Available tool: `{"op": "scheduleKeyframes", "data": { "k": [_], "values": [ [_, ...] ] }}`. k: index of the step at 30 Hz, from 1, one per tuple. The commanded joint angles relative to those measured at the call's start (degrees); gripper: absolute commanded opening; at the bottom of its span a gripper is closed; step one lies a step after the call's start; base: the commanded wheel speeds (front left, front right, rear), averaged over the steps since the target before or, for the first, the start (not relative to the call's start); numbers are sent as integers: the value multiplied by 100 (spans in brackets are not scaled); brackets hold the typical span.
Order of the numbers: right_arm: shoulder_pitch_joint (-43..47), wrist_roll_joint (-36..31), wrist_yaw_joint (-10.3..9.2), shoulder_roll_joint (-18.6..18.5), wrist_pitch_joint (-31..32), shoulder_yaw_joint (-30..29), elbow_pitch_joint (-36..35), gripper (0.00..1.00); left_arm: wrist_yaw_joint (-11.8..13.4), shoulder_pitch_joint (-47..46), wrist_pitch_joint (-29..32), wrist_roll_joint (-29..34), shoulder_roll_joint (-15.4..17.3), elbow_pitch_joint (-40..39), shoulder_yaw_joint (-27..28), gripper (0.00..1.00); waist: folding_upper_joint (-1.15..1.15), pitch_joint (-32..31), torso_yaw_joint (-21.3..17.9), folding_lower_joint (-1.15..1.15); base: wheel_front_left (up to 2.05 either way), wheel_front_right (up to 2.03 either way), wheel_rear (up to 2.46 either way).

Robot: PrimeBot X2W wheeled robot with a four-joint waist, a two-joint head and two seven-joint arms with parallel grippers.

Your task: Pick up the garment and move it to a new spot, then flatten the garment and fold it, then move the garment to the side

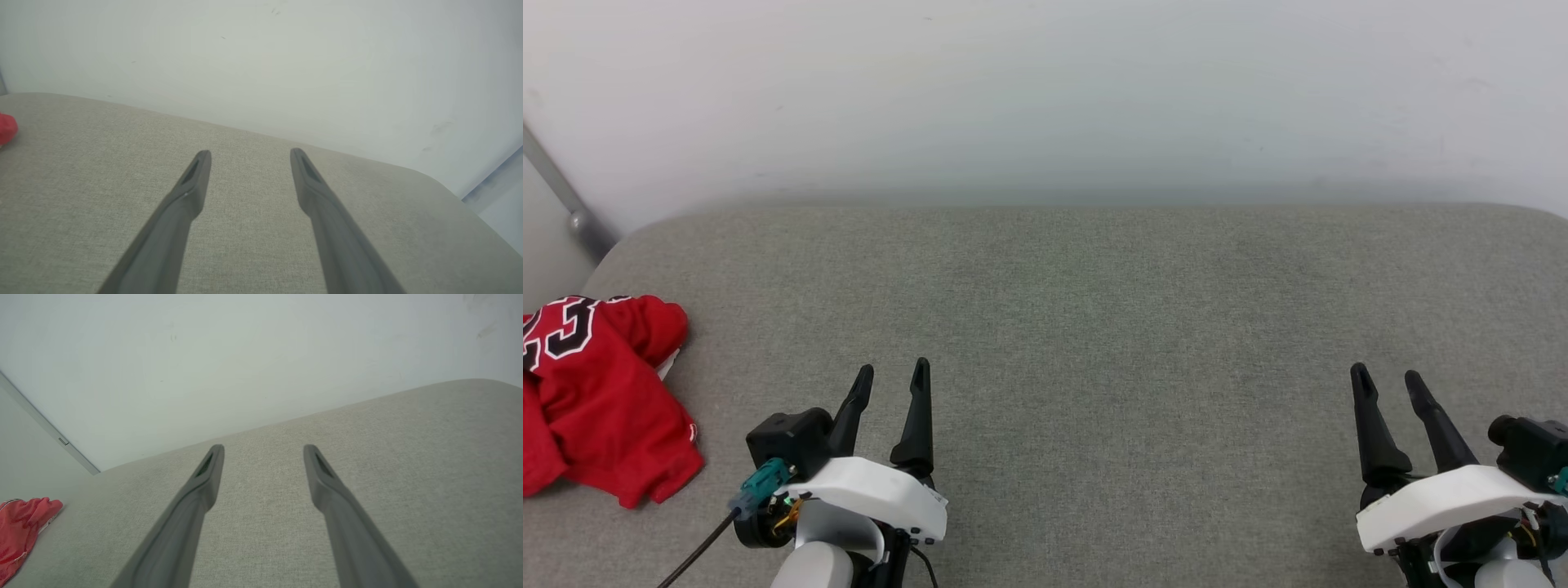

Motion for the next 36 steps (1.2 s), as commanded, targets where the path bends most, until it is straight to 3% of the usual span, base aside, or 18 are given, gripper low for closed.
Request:
{"op": "scheduleKeyframes", "data": {
  "k": [1, 36],
  "values": [
    [7, -196, -2, 2, 31, -21, -99, 100, 34, -136, -63, 217, 34, -35, -34, 100, 0, -3, 3, 0, 0, 0, 0],
    [333, -1420, -2, 5, 170, -78, -406, 100, 203, -266, -469, 1723, 101, 266, -219, 100, 0, 4, -17, 0, 0, 0, 0]
  ]
}}
